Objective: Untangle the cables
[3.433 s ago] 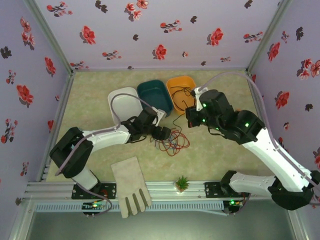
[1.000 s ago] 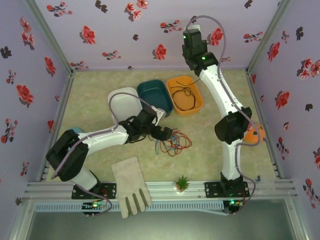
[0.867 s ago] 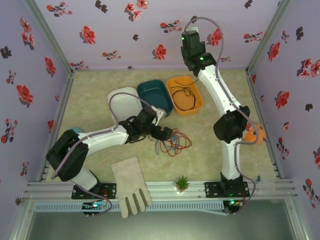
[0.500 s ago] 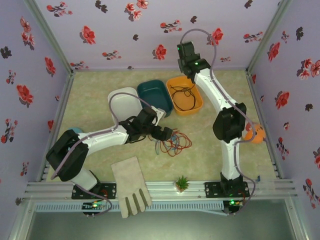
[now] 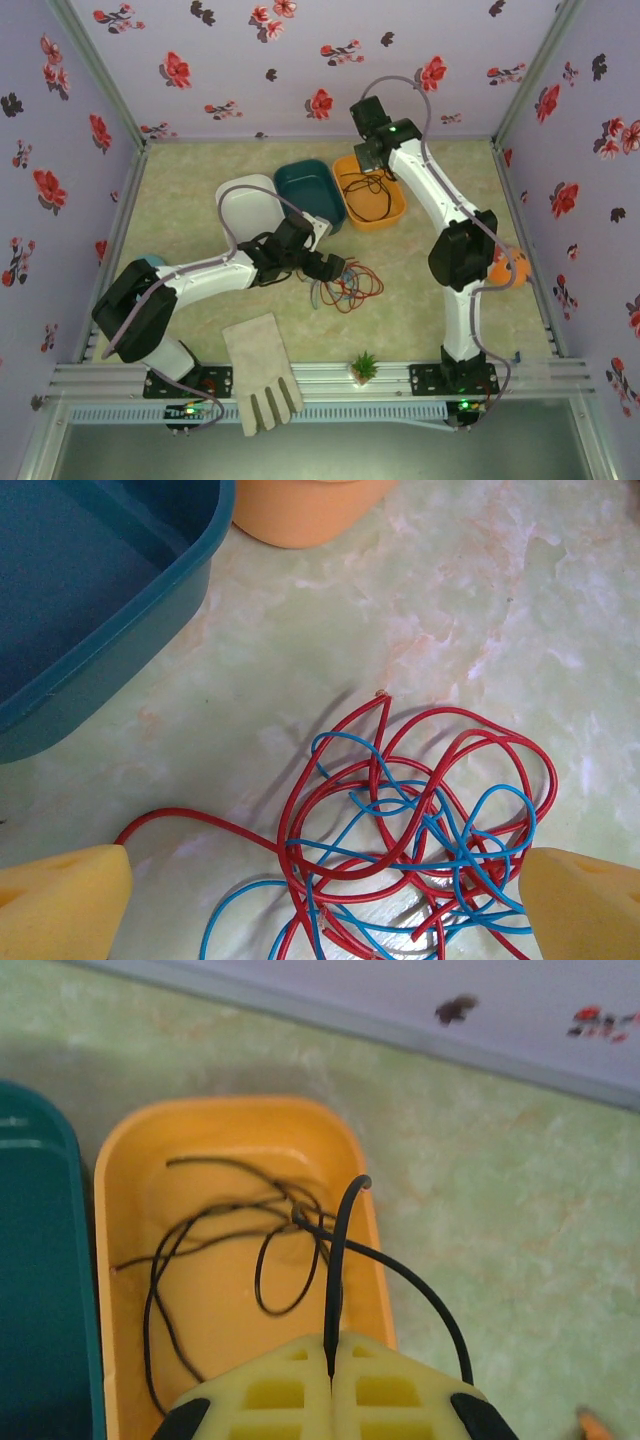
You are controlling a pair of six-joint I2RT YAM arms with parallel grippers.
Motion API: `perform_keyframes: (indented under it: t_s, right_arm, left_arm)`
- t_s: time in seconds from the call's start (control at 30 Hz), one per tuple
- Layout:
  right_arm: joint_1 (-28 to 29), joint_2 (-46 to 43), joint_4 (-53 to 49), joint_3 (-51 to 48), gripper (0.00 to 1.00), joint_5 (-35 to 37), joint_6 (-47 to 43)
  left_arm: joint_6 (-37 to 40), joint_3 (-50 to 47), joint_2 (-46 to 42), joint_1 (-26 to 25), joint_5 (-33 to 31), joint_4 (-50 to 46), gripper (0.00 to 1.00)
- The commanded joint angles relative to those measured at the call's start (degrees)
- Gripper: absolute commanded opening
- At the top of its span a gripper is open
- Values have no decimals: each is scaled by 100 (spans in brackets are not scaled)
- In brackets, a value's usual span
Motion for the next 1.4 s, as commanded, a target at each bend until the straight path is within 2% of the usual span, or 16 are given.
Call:
perform_keyframes:
  t_s: [0.0,0.3,0.8,1.03,1.2,1.37]
  right_arm:
    - [-44,161,-778,221,0,-463,221]
    - [-79,788,-638,152,0,-764,168]
    - [-85,1361,613,-489,0,-826,691]
    - [-79,1340,695,-579,15,-1118,884]
    - [-71,882,760,-886,29,-1197,972]
    - [-62,380,865,-1240,34,-1258,1078]
  left_arm:
    - [4,61,-15,-17,-72,-92,100]
    - [-22,71,5,-21,-64,-88,100]
    - [-75,-9,68,-17,-50,-4,100]
    - [-101,0,102,-16,-37,4,100]
    - [-101,15,74,-21,-42,-4,100]
    - [-85,62,76,-17,-38,-40,100]
